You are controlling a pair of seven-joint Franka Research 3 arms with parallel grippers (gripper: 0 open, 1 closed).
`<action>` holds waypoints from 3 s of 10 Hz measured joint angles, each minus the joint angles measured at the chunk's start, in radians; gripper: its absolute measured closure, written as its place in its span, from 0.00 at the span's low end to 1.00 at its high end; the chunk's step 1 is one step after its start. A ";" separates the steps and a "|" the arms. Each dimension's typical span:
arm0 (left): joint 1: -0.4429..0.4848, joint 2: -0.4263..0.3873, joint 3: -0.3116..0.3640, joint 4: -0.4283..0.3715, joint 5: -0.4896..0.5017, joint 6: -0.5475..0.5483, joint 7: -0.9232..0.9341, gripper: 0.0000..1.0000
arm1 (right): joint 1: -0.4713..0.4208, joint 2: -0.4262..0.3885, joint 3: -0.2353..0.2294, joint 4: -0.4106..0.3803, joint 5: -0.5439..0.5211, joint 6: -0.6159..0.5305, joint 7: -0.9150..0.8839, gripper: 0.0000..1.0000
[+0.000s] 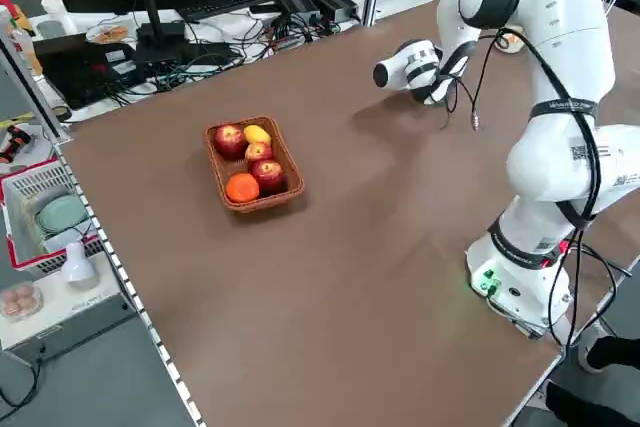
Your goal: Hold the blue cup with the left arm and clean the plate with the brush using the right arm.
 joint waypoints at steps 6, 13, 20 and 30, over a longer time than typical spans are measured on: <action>0.000 -0.027 0.011 -0.028 0.001 0.000 0.002 0.00 | -0.032 0.000 -0.009 -0.001 -0.023 0.001 -0.063 0.09; 0.001 -0.046 0.056 -0.052 0.035 -0.006 0.003 0.00 | -0.078 -0.010 -0.011 0.187 -0.434 0.006 0.041 0.00; 0.078 -0.175 0.143 -0.165 0.197 -0.029 0.003 0.00 | 0.064 -0.059 0.004 0.451 -0.687 -0.149 0.484 0.00; 0.283 -0.499 0.167 -0.159 1.106 0.006 -0.711 0.00 | 0.141 -0.101 0.005 0.594 -0.813 -0.280 0.774 0.00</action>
